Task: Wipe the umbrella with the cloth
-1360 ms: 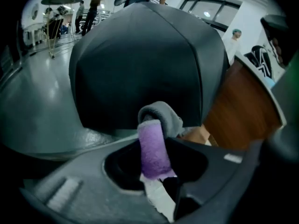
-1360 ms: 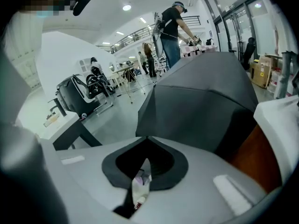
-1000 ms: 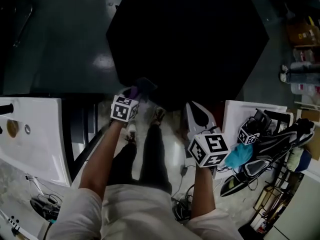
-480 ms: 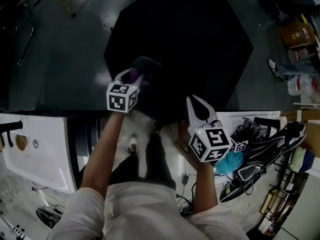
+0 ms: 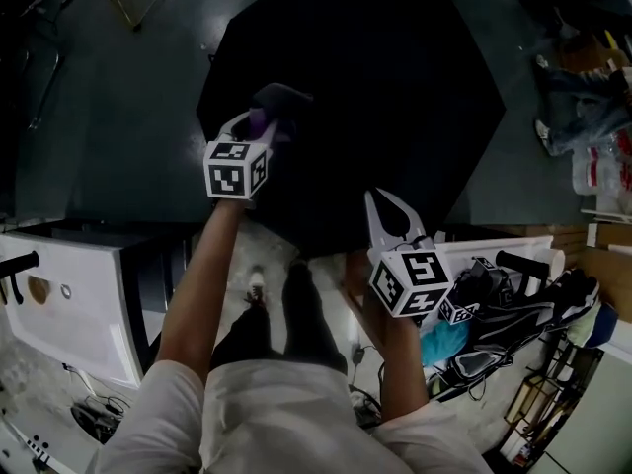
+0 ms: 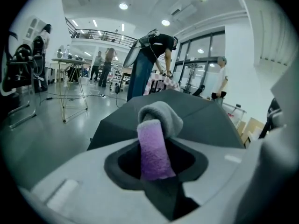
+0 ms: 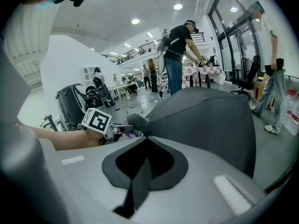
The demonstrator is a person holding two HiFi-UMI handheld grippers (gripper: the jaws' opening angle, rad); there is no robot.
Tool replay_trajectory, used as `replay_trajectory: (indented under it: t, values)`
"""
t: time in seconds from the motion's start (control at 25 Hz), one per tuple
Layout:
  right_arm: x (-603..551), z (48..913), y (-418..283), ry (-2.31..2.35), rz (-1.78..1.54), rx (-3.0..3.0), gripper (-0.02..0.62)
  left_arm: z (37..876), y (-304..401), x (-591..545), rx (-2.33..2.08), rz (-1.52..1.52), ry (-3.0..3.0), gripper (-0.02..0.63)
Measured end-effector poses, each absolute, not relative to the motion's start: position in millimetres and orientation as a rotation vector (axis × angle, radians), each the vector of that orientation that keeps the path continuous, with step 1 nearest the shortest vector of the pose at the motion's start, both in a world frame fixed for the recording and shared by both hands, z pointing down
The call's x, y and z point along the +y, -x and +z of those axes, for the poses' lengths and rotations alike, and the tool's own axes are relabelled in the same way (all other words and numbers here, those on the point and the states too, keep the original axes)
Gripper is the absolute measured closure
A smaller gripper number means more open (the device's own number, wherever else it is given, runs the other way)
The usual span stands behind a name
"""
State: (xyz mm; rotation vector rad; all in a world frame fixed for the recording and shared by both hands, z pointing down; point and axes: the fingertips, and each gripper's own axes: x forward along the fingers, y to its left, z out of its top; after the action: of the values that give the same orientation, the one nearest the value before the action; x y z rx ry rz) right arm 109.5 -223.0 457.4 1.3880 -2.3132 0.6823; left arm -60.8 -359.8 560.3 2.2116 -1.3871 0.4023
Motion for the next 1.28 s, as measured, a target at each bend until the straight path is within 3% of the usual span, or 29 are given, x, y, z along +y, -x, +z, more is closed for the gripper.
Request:
replay_trajectory:
  t: [0.52,1.28]
  values:
    - [-263,505,-143,-1.271,0.795,-2.320,0.589,600,63,-411,-1.572,0.493,-2.149,0.471]
    - [-191,516,-146,-1.431,0.837,-2.277,0.591,629,7,-300,-1.338,0.654,-2.294,0.471]
